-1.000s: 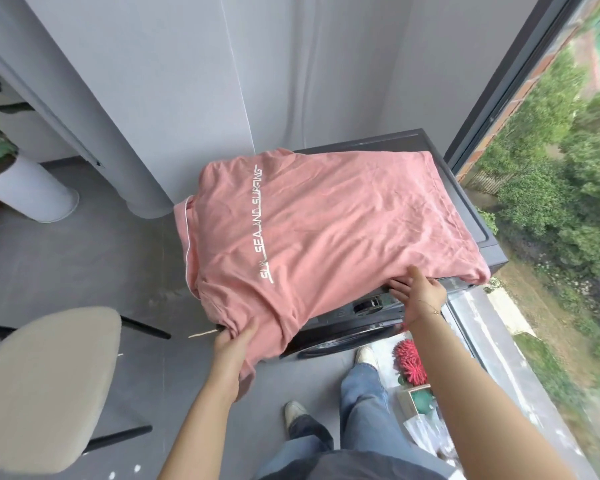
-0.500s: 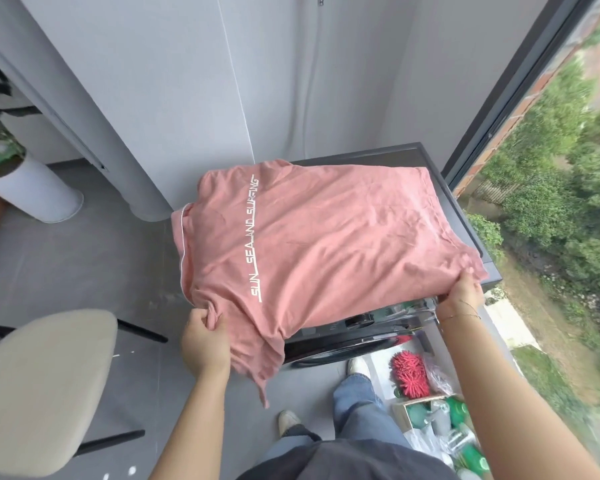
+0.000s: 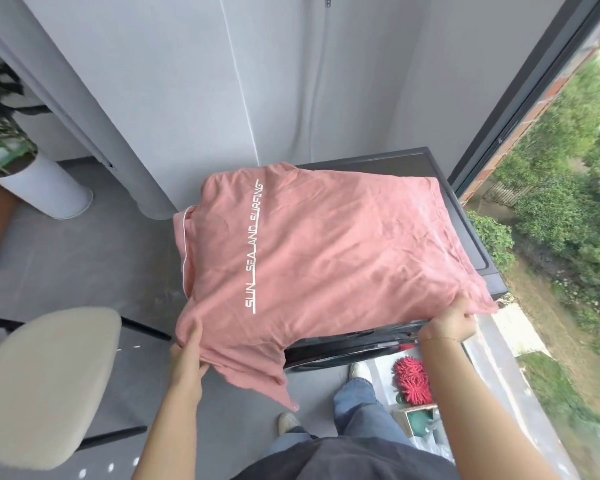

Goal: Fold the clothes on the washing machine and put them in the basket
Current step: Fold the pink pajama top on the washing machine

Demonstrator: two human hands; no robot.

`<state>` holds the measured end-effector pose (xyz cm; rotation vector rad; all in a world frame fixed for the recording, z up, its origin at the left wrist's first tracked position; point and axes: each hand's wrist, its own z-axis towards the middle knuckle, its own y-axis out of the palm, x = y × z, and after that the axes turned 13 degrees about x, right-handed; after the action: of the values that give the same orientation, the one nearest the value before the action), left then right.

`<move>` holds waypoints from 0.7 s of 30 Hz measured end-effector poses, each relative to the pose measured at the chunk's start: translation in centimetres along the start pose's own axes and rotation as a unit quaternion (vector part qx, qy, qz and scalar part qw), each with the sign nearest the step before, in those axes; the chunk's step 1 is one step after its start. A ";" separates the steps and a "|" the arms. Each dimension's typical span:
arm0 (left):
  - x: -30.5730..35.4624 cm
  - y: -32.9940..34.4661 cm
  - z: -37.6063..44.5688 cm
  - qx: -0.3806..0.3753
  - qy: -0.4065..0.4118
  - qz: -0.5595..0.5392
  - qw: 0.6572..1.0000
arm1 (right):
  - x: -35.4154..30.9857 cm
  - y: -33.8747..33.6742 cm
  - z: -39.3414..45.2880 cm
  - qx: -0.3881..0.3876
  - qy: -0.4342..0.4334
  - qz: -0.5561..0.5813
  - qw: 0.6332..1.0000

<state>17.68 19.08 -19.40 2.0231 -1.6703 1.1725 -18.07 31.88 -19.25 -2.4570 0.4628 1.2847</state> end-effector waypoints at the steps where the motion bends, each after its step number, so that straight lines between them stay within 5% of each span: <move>1: 0.0 -0.4 -0.3 -0.031 -0.008 0.022 0.999 | 0.9 -0.7 -0.9 -0.026 0.005 -0.012 1.000; 6: -1.7 -1.5 -1.2 -0.127 -0.024 0.135 0.982 | 5.2 -3.6 -2.7 -0.141 0.024 -0.071 0.987; 10: -0.7 -2.4 -2.2 -0.222 -0.047 0.064 0.972 | 4.7 -3.6 -1.8 -0.133 -0.046 -0.081 0.987; 21: 6.6 -0.6 -5.3 -0.259 -0.102 -0.147 0.949 | -0.7 -2.2 -2.0 -0.134 -0.224 -0.090 0.961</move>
<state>16.11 18.08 -11.11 1.9909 -1.4881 0.3798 -16.06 33.04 -17.31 -2.2350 -0.0537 1.8503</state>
